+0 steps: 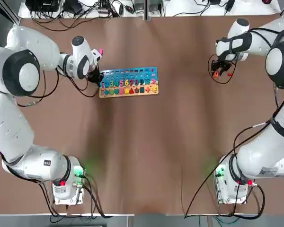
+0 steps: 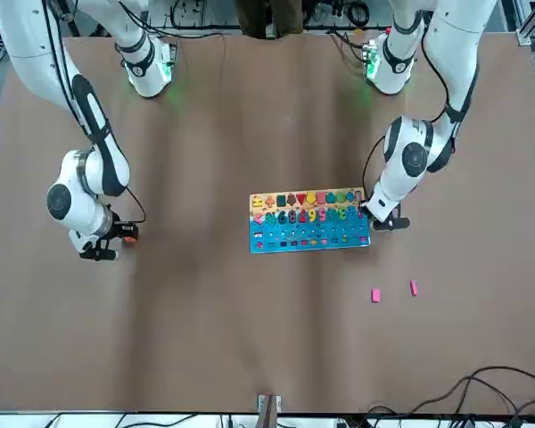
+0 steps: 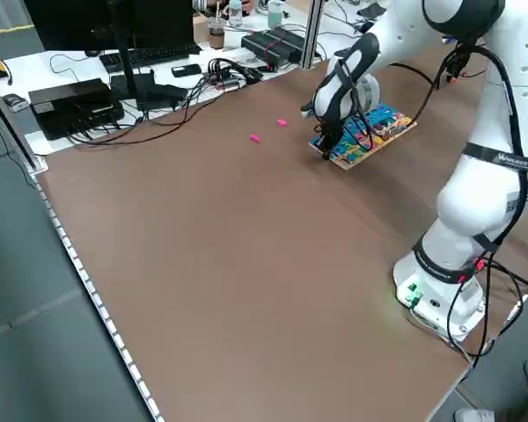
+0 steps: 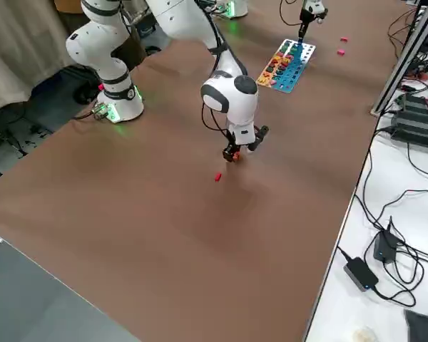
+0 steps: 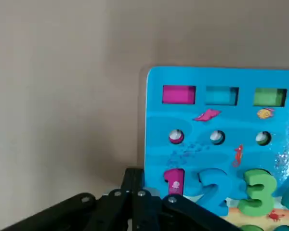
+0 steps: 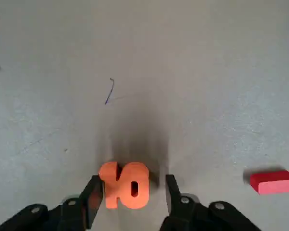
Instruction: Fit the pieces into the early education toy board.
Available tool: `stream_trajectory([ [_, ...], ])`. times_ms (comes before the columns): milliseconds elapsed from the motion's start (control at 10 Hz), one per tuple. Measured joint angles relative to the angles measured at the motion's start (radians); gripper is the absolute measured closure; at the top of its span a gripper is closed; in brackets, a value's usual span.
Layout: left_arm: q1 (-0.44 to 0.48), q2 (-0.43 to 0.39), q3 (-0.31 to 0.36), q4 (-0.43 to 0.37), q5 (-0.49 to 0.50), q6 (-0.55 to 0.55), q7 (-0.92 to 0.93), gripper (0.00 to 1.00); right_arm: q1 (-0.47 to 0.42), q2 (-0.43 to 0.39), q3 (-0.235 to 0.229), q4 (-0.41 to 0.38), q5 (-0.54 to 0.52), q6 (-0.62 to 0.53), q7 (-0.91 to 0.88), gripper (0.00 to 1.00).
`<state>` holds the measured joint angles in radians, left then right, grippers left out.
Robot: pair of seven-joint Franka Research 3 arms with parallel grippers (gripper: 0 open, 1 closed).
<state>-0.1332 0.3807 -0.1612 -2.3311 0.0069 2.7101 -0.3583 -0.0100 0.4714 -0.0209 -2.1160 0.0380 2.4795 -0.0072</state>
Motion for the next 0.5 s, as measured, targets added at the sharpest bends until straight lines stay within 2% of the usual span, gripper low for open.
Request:
stream_trajectory([
  [500,-0.049,0.034,-0.023,0.049,0.010,0.001,-0.064,0.99,0.000,0.000,0.001,0.011,0.002,-0.017,0.005,0.44],
])
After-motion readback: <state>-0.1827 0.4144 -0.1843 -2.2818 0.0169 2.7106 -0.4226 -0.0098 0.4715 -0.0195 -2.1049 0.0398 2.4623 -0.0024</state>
